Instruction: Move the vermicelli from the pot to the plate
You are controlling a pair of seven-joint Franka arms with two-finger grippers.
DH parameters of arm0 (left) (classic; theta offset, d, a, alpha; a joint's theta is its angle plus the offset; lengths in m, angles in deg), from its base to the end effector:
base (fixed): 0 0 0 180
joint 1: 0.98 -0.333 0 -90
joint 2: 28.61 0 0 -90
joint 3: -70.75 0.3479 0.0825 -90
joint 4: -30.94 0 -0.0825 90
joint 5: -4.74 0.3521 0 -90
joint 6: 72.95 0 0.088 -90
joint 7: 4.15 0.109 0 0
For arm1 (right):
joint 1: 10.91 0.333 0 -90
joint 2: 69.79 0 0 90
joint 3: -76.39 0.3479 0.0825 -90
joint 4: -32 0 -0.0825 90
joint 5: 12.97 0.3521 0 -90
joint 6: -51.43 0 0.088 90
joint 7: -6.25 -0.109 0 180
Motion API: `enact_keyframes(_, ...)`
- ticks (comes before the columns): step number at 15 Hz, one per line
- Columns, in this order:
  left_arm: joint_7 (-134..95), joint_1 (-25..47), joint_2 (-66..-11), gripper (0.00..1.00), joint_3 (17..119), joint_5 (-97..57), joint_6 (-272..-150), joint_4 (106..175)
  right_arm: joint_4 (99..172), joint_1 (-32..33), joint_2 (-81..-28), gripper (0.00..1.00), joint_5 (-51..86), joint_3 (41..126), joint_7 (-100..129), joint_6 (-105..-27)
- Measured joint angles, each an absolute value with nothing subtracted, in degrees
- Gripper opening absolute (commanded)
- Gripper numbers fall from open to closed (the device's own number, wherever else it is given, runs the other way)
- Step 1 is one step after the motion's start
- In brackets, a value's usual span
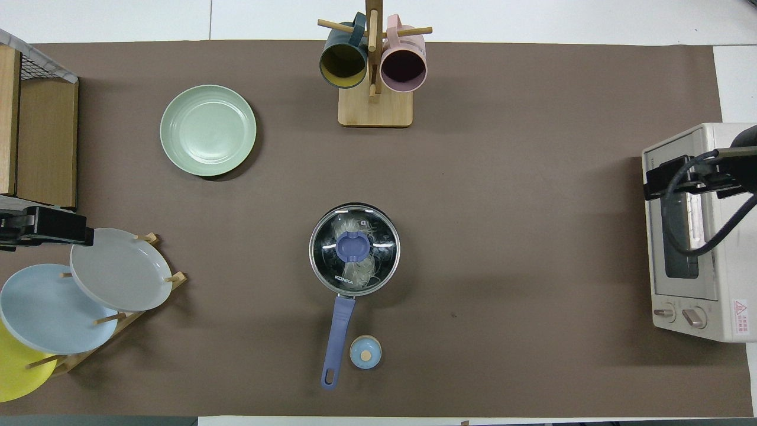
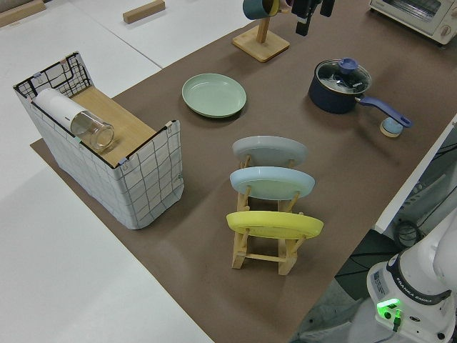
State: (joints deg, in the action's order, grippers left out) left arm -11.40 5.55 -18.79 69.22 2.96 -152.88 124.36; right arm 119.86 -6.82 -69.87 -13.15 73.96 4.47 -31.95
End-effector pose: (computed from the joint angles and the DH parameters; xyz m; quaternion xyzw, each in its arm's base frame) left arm 0.4384 -0.0674 0.6967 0.9994 -0.0090 -0.0335 0.0087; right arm 0.5098 0.0144 0.6617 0.9993 -0.0012 -0.0383 0.0027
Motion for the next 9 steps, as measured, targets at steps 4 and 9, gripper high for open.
enact_keyframes(4, -11.41, 5.55, -18.79, 1.0, 69.22, 2.96, -152.88, 124.36, 119.86, -6.5, -69.87, 1.0, -13.1, 74.19, 5.07, -32.31)
enact_keyframes(9, -11.41, 5.55, -18.76, 1.0, 69.2, 2.96, -152.87, 124.36, 119.45, -3.13, -69.76, 1.0, -12.1, 74.51, 5.25, -33.05)
